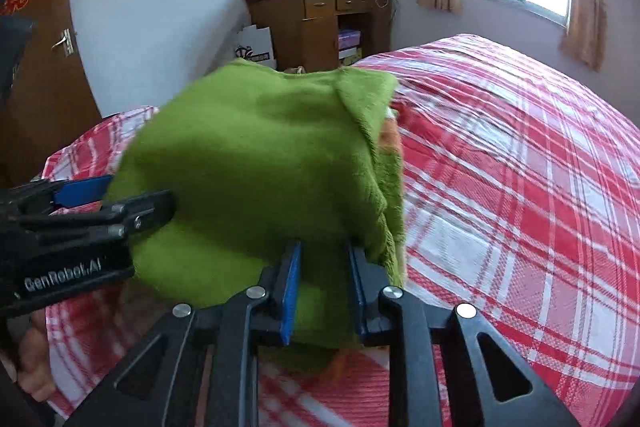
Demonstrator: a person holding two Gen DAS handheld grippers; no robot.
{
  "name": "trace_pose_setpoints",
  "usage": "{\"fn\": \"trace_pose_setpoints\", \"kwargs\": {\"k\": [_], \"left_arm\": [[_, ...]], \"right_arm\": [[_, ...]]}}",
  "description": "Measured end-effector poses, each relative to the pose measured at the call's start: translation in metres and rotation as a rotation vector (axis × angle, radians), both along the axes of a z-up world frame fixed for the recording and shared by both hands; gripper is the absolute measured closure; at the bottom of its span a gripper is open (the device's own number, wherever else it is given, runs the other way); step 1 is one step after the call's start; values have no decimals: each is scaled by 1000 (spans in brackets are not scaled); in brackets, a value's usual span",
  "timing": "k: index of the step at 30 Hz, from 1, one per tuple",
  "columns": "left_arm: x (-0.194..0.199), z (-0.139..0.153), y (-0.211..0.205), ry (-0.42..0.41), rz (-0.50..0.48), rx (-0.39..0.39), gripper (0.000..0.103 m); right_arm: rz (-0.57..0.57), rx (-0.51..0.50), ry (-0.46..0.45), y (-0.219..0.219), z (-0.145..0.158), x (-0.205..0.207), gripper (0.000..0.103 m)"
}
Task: Fold small clothes
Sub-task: 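Lower the folded sweater onto the bedspread and open both tools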
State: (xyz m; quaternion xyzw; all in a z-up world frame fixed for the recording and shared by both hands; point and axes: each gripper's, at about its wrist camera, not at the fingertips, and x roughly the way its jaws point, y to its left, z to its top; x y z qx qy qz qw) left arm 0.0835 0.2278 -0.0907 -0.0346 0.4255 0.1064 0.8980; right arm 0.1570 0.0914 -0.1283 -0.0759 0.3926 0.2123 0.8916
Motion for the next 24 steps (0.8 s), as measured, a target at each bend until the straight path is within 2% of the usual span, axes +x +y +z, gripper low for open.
{"fn": "trace_pose_setpoints", "kwargs": {"k": [1, 3, 5, 8, 12, 21, 22, 23, 24], "left_arm": [[1, -4, 2, 1, 5, -8, 22], [3, -8, 8, -6, 26, -25, 10], [4, -11, 15, -6, 50, -46, 5], [2, -12, 16, -2, 39, -47, 5], [-15, -6, 9, -10, 9, -33, 12], [-63, 4, -5, -37, -24, 4, 14], [-66, 5, -8, -41, -29, 10, 14], [-71, 7, -11, -45, -34, 16, 14], [-75, 9, -13, -50, -38, 21, 14]], "right_arm": [[-4, 10, 2, -2, -1, 2, 81], [-12, 17, 0, -2, -2, 2, 81], [-11, 16, -10, -2, -2, 3, 81], [-9, 11, -16, 0, 0, 1, 81], [-13, -13, -10, 0, 6, -13, 81], [-43, 82, 12, -18, 26, -79, 76], [-51, 89, 19, -20, 28, -83, 69], [-66, 87, 25, -24, 30, -87, 55], [-79, 83, 24, -27, 31, -90, 47]]}}
